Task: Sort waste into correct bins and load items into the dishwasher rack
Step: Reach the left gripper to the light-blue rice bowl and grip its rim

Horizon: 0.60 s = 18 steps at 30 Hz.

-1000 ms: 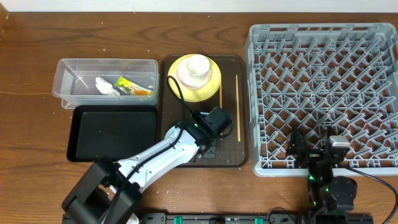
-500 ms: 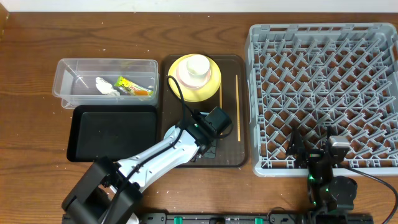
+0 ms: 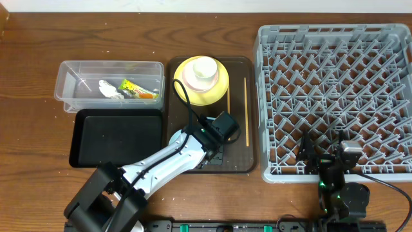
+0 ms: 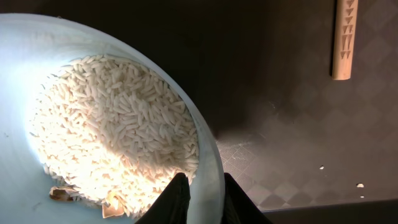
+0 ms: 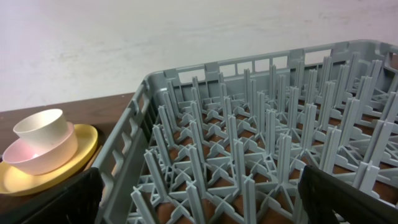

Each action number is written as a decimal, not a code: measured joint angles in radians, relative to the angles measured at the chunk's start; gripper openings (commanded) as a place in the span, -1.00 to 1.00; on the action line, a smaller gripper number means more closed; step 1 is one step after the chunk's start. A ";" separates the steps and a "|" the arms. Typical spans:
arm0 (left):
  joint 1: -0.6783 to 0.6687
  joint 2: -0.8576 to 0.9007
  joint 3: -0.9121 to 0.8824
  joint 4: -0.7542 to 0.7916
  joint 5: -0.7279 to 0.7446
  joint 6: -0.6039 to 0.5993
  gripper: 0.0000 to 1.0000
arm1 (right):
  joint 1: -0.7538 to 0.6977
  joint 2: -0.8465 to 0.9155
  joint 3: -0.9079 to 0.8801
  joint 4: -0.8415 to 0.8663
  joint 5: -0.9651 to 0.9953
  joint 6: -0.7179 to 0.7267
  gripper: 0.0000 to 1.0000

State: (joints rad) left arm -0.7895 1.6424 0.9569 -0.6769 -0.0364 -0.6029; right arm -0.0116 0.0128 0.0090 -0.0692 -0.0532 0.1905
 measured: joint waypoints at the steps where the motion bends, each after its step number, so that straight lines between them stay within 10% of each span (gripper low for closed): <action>1: 0.000 0.000 0.000 0.000 0.002 0.000 -0.61 | 0.000 0.000 0.000 0.000 0.000 0.000 0.98; 18: 0.000 0.000 0.000 0.004 0.037 -0.003 -0.78 | 0.000 0.000 0.000 0.000 0.000 0.000 0.98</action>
State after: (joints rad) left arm -0.7895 1.6428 0.9565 -0.6727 0.0006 -0.6064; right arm -0.0116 0.0124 0.0090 -0.0692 -0.0532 0.1905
